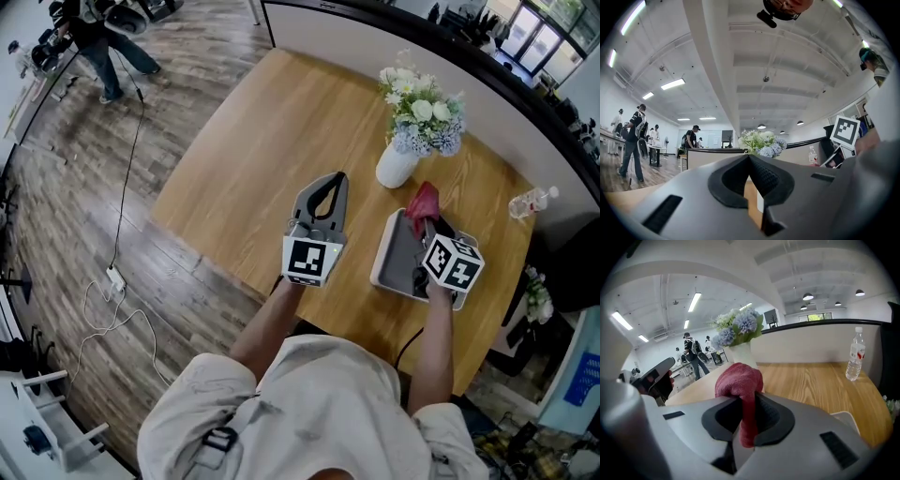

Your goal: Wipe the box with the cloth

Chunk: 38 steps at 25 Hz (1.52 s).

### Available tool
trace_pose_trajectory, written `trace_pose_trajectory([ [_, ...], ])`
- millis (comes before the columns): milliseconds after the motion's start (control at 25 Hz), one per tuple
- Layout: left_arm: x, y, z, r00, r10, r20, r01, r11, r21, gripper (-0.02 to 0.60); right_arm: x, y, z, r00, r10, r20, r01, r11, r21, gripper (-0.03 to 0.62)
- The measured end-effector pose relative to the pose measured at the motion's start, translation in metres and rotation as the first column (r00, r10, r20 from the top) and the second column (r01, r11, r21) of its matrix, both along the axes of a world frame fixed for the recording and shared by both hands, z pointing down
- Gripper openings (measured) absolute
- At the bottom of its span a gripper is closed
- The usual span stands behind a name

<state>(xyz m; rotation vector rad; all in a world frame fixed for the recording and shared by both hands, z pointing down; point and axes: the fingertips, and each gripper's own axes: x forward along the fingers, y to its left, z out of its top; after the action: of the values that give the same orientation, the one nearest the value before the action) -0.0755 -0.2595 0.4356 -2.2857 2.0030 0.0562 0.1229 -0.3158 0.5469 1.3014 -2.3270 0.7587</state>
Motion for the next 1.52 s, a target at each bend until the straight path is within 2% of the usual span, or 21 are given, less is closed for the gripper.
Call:
trace_pose_trajectory([
  [200, 0.000, 0.003, 0.005, 1.000, 0.001, -0.011, -0.001, 1.000, -0.005, 0.011, -0.011, 0.012, 0.031, 0.999, -0.032, 0.000, 0.032, 0.993, -0.117, 0.064],
  [360, -0.001, 0.003, 0.006, 1.000, 0.001, -0.016, -0.001, 1.000, -0.007, 0.010, -0.020, 0.025, 0.063, 0.993, -0.085, -0.088, 0.066, 0.977, -0.204, 0.064],
  [600, 0.002, 0.002, 0.011, 1.000, 0.005, -0.027, -0.006, 1.000, -0.017, 0.010, -0.026, 0.026, 0.070, 0.972, -0.116, -0.207, 0.088, 0.986, -0.141, 0.064],
  [1280, 0.007, -0.002, 0.010, 0.999, 0.024, -0.021, -0.024, 1.000, -0.019, 0.011, -0.023, 0.026, 0.070, 0.982, -0.127, -0.143, 0.102, 0.980, -0.169, 0.064],
  [1520, 0.011, -0.002, 0.007, 0.999, 0.035, -0.016, -0.035, 0.999, -0.016, 0.011, -0.010, 0.025, 0.068, 0.980, -0.116, -0.163, 0.088, 0.982, -0.168, 0.064],
])
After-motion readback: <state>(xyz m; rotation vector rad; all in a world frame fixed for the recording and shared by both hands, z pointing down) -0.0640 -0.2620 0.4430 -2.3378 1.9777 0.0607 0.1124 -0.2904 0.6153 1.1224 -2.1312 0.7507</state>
